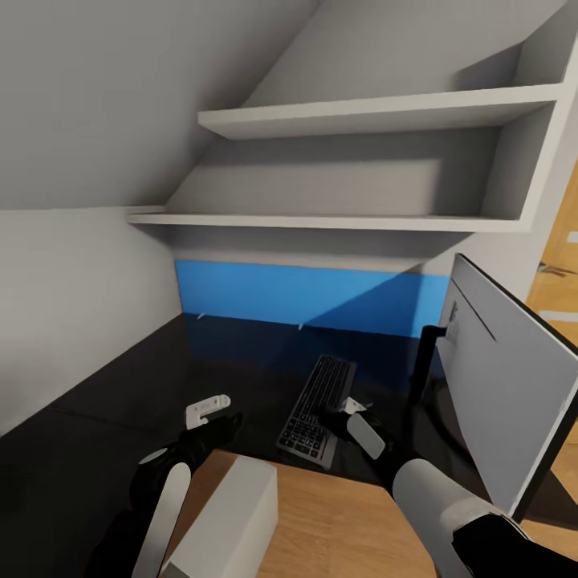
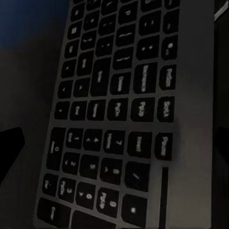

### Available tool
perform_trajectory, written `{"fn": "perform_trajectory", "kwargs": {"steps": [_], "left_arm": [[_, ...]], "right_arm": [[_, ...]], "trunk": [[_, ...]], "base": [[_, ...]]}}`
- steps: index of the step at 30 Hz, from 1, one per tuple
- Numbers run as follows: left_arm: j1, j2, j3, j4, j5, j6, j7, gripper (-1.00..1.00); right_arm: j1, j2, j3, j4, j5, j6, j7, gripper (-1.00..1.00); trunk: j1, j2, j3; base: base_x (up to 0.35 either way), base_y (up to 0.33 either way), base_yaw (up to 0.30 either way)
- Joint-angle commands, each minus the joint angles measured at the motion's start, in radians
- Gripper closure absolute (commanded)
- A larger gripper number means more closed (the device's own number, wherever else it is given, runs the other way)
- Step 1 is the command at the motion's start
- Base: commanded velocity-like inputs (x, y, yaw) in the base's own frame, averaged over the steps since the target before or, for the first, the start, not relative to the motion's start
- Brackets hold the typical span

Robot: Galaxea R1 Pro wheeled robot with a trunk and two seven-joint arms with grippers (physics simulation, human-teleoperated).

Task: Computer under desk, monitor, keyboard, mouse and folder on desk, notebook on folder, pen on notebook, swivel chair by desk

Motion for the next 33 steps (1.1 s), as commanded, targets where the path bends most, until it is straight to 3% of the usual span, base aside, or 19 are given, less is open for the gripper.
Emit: {"fn": "perform_trajectory", "kwargs": {"steps": [1,6,17,33], "left_arm": [[-0.001,0.0,-0.001,-0.001,0.011,0.003,0.009,-1.0],[-0.001,0.0,-0.001,0.001,0.01,0.004,0.009,-1.0],[-0.001,-0.001,-0.002,0.012,0.008,0.003,0.012,-1.0],[-0.001,-0.001,-0.002,0.012,0.008,0.003,0.01,-1.0]], "right_arm": [[0.0,-0.001,0.011,-0.002,-0.009,0.001,-0.008,-1.0],[-0.001,-0.001,0.029,-0.002,-0.008,-0.007,-0.01,-1.0],[-0.001,-0.001,0.102,-0.002,-0.007,-0.068,-0.014,-1.0],[-0.001,-0.002,0.108,-0.003,-0.009,-0.069,-0.017,-1.0]], "trunk": [[0.0,-0.001,-0.001],[0.0,-0.001,-0.001],[0.0,-0.001,-0.001],[0.0,-0.001,-0.001]], "base": [[0.26,-0.068,0.0],[0.226,-0.065,0.0],[0.025,-0.102,0.0],[0.001,-0.054,0.0]]}}
